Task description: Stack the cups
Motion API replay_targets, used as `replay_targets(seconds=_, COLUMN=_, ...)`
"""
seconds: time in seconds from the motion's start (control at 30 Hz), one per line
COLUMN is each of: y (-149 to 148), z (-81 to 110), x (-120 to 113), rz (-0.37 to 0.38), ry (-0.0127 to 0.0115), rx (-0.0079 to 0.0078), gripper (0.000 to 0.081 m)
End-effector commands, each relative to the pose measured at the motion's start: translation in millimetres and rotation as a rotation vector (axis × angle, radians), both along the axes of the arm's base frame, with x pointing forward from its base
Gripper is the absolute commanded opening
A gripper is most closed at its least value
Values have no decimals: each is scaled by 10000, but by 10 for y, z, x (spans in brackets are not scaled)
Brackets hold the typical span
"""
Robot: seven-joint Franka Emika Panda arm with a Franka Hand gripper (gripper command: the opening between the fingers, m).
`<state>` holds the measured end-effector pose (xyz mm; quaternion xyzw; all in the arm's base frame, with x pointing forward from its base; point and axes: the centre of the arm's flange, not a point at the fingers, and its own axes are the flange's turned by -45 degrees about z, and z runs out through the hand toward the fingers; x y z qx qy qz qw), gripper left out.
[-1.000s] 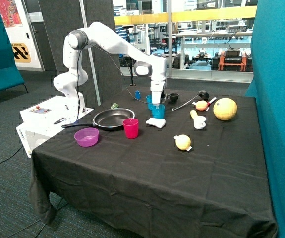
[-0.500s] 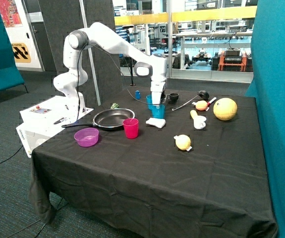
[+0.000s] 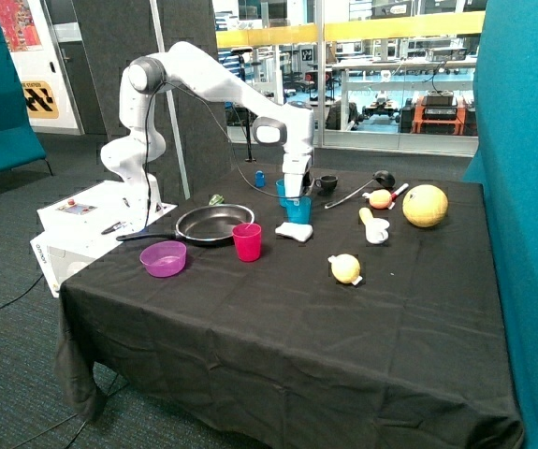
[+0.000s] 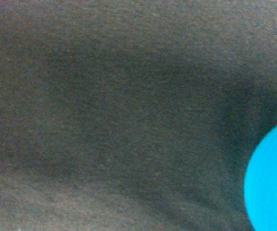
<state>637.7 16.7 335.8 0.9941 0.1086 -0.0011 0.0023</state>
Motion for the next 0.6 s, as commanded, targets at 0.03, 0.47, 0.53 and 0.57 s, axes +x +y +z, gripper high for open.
replay_targets(seconds=0.03, y=-87, z=16, x=-34, rz=-105, ry=-17, rx=48, gripper=0)
replay_targets(seconds=0.47, y=6, z=-4, x=-45, rz=118, ry=-16, rx=49, gripper=0)
replay_targets(seconds=0.53, y=48, z=-4, x=-45, rz=203, ry=-16, rx=49, gripper=0)
replay_targets(seconds=0.57, y=67, z=-3, x=-45, rz=222, ry=-16, rx=49, gripper=0)
